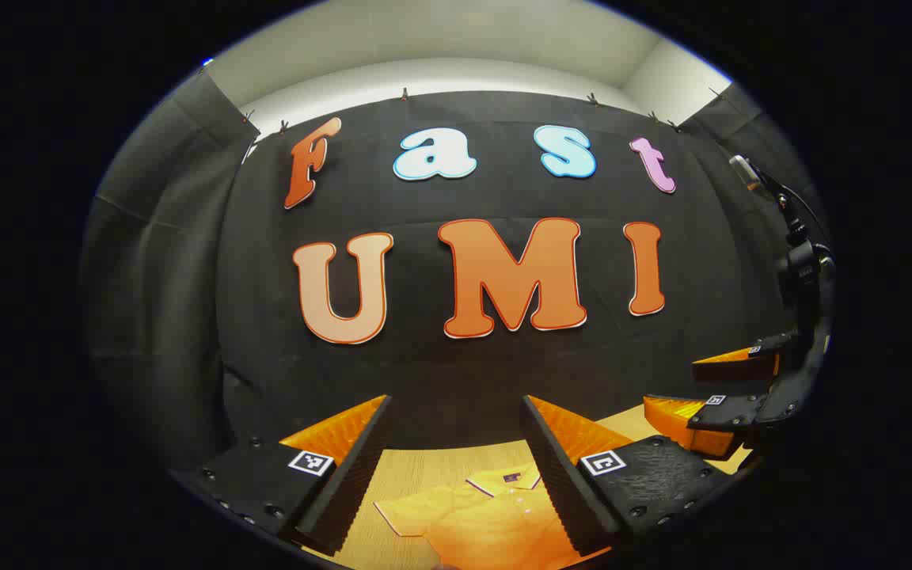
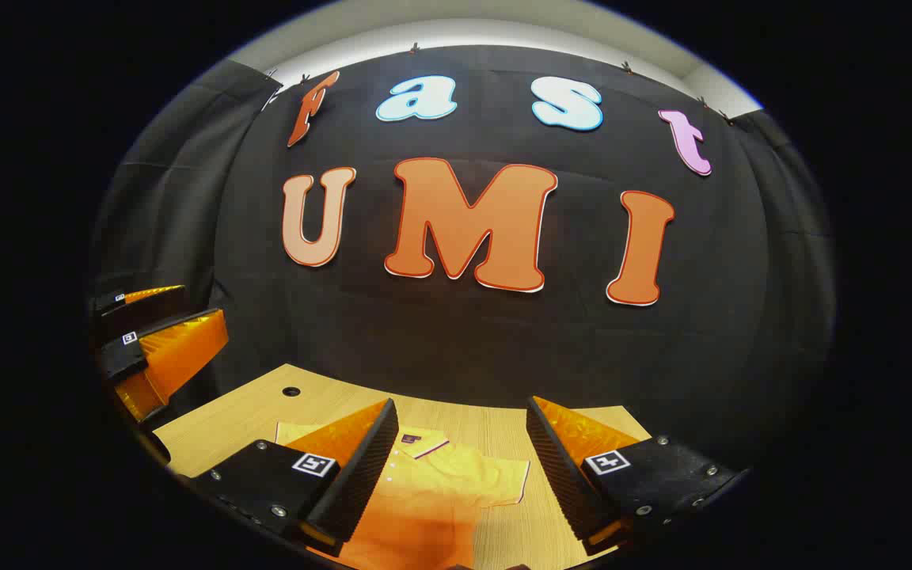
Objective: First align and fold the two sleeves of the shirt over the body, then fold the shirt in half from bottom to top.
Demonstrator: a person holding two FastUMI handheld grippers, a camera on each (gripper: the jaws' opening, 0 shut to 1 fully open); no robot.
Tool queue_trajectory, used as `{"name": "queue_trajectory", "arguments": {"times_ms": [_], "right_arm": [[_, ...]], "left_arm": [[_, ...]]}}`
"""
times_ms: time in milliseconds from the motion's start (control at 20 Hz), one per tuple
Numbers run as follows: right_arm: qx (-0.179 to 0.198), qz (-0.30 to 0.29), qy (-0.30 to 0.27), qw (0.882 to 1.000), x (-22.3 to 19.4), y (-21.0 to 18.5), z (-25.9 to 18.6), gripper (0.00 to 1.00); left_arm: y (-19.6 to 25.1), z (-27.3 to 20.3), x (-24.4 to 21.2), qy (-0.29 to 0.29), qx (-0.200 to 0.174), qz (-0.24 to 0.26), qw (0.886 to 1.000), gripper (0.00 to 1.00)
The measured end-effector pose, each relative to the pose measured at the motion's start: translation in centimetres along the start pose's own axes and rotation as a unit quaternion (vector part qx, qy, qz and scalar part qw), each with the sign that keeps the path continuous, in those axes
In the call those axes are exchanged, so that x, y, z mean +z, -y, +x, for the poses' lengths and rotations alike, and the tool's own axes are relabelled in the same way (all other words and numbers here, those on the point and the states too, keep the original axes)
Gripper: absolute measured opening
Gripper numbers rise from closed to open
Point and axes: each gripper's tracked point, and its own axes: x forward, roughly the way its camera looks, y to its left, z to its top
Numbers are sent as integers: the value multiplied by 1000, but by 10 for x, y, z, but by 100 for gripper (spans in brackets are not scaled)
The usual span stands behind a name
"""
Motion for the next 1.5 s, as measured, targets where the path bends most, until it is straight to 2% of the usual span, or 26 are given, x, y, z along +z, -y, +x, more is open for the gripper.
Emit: {"name": "queue_trajectory", "arguments": {"times_ms": [500,850,1300,1500], "right_arm": [[-3,-7,3,1000,0,10,13,98],[13,-15,2,1000,-3,3,9,98],[-4,-16,-47,999,-34,32,23,98],[-3,-11,-93,996,-63,48,42,98]], "left_arm": [[0,-3,1,3,11,6,1000,98],[-14,-5,-8,-15,40,-3,999,98],[-9,-21,-6,-15,45,14,999,97],[-14,-33,-4,-14,59,22,998,98]]}}
